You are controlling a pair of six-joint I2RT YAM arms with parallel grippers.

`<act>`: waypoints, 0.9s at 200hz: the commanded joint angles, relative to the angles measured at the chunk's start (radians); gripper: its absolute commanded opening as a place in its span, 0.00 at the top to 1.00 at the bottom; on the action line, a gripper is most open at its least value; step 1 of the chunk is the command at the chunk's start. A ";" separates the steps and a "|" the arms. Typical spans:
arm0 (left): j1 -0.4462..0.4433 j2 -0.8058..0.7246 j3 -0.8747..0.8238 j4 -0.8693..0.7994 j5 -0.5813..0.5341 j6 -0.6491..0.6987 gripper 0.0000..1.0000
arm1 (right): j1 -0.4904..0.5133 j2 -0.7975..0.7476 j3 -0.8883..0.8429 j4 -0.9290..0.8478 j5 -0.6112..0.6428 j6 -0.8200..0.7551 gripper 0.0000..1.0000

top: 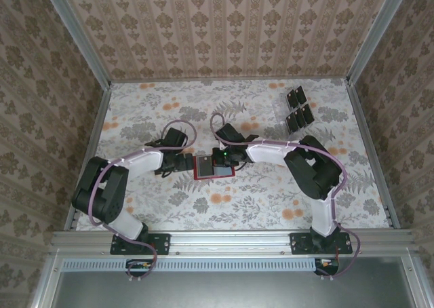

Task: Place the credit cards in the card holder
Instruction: Insert the credit card into the card slot.

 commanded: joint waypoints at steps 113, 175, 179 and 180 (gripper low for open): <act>-0.044 0.084 0.017 0.031 0.060 0.003 0.00 | 0.027 0.058 0.061 0.005 -0.056 0.037 0.98; -0.046 0.079 0.020 0.026 0.056 0.003 0.00 | 0.023 -0.015 0.047 0.000 -0.039 0.033 0.96; -0.046 0.079 0.021 0.025 0.055 0.003 0.00 | 0.022 -0.019 0.045 0.000 -0.038 0.033 0.96; -0.046 0.079 0.021 0.025 0.055 0.003 0.00 | 0.022 -0.020 0.044 0.000 -0.038 0.033 0.96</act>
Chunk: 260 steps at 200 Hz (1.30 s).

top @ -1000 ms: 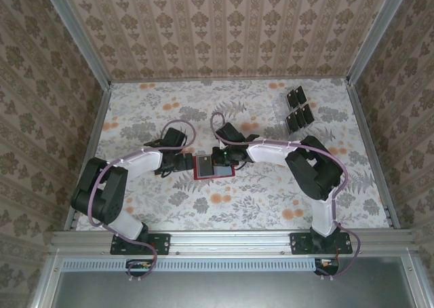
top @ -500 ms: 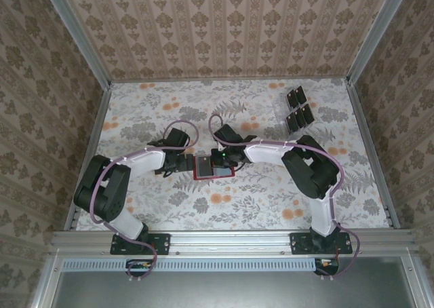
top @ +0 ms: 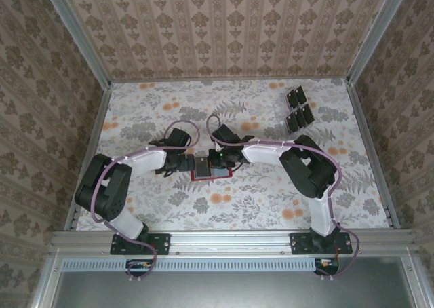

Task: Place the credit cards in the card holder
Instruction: Insert the credit card into the card slot.

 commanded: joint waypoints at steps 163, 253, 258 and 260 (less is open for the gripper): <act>-0.018 0.049 -0.005 0.045 0.089 0.003 0.00 | -0.002 -0.003 -0.018 -0.033 0.027 -0.016 0.96; -0.020 0.052 -0.011 0.055 0.096 -0.003 0.00 | 0.021 0.012 0.036 -0.031 -0.014 -0.029 0.97; -0.021 0.051 -0.011 0.056 0.096 -0.003 0.00 | 0.022 0.012 0.039 -0.030 -0.020 -0.031 0.97; -0.021 0.052 -0.010 0.055 0.096 -0.002 0.00 | 0.022 0.014 0.040 -0.031 -0.022 -0.032 0.97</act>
